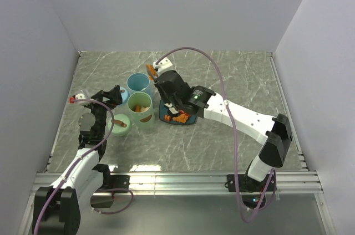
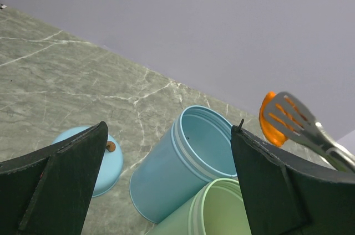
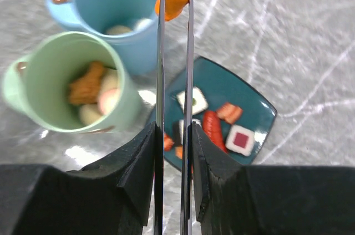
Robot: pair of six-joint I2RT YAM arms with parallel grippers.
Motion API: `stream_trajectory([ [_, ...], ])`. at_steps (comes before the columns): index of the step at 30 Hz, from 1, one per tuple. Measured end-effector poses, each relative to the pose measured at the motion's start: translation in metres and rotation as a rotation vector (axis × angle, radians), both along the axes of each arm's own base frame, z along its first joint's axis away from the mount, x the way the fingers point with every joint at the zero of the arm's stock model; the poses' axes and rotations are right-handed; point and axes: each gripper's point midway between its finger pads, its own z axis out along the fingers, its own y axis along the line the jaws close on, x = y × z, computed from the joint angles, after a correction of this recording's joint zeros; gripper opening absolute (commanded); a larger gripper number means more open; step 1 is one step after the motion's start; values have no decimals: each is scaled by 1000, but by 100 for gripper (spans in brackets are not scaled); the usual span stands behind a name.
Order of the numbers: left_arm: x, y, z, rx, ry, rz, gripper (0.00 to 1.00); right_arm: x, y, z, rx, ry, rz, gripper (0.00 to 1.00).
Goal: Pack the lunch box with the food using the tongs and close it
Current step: Place the food into the lunch box
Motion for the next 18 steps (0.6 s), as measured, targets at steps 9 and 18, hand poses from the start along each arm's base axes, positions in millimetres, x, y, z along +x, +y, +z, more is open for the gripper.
stream_trajectory([
  [9, 0, 0, -1, 0, 3, 0, 99, -6, 31, 14, -2, -35, 72, 39],
  [18, 0, 0, -1, 0, 3, 0, 99, -2, 37, -9, -65, -6, 82, 57],
])
